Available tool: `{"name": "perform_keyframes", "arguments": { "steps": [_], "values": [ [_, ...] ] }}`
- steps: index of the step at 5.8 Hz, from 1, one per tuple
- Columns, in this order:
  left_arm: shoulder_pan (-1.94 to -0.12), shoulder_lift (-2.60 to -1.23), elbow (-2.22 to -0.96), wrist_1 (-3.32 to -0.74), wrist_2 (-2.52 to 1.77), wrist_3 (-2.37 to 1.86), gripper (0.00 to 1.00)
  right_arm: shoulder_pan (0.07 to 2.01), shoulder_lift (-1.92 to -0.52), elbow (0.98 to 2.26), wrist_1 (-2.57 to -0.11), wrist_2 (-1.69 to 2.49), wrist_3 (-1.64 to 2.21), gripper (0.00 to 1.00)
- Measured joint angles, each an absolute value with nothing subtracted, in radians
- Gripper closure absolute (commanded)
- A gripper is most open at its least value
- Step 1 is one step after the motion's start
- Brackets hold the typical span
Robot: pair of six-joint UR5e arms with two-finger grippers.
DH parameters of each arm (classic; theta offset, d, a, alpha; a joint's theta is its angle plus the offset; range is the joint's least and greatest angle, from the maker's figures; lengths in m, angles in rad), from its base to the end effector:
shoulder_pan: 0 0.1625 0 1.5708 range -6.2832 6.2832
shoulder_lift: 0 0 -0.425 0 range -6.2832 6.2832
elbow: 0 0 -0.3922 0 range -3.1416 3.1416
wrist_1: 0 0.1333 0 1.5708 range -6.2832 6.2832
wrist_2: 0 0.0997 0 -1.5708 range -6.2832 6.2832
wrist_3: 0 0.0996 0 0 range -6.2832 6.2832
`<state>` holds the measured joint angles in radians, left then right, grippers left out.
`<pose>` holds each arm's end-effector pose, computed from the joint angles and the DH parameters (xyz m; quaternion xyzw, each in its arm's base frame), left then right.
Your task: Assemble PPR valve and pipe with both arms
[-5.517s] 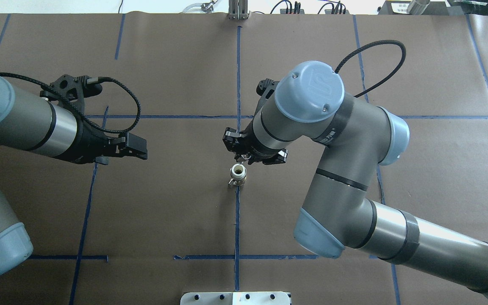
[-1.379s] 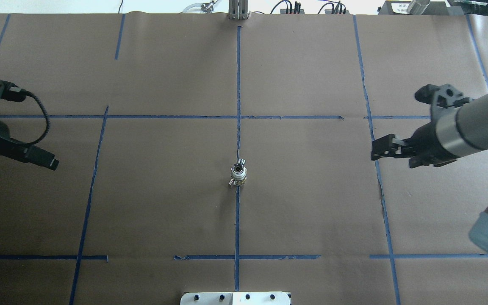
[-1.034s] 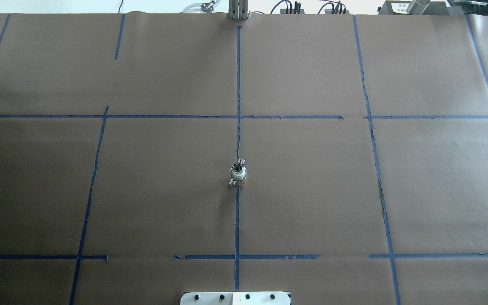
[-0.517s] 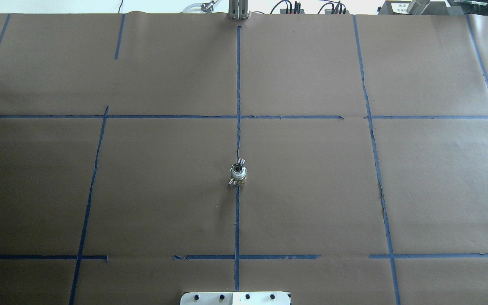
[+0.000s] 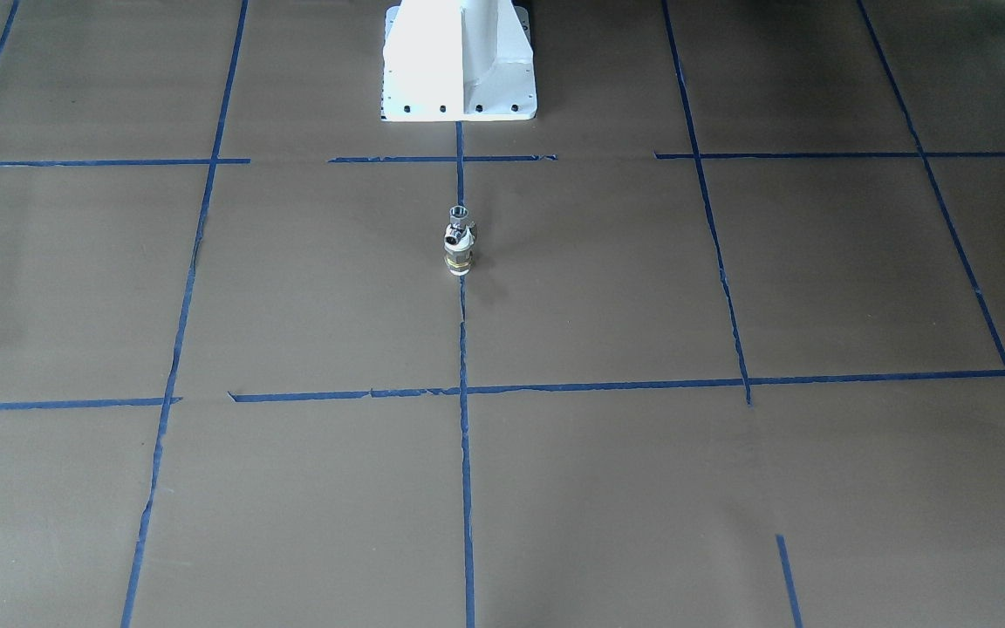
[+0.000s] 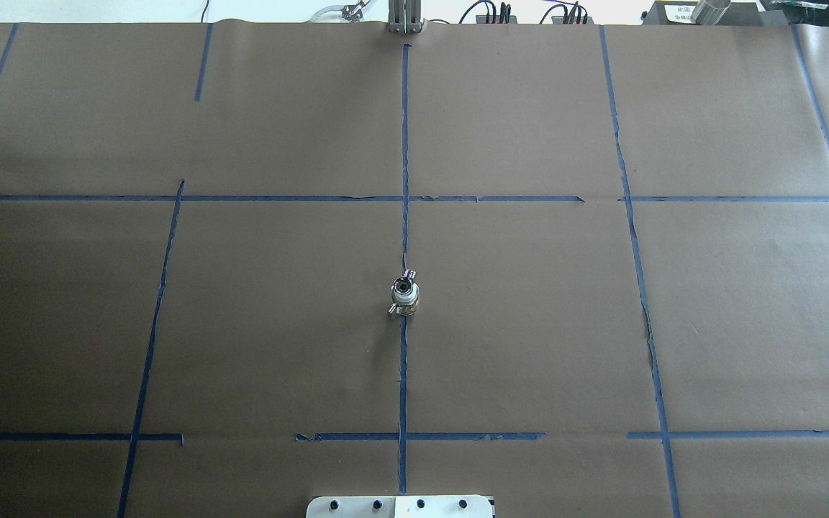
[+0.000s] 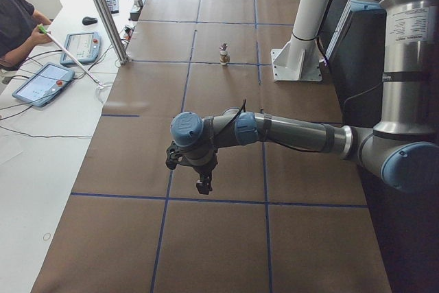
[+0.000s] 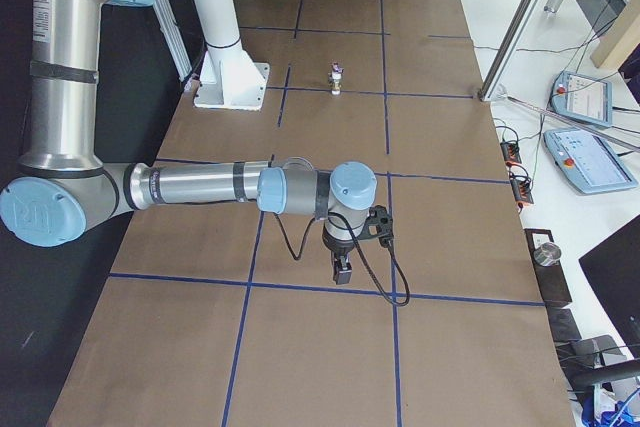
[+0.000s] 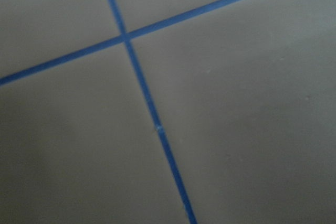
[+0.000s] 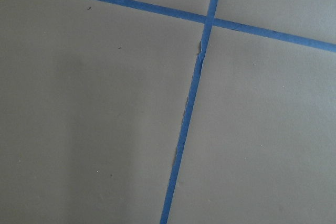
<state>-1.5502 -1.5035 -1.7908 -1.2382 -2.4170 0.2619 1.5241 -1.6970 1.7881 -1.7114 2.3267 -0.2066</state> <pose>-0.0495 -0.4465 0.6097 -0.0321 0.4158 0.0913 0.9043 0.0447 -0.4356 0.6258 0.0065 -0.3696 -0.1083 0.9228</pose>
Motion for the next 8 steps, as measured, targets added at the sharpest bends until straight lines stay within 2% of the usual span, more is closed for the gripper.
{"name": "perform_keyframes", "arguments": {
  "steps": [8],
  "values": [
    [-1.551, -1.508, -1.861, -1.245, -2.417, 0.232, 0.00, 1.521, -1.709, 1.753, -1.709, 2.351, -0.209, 0.00]
  ]
}}
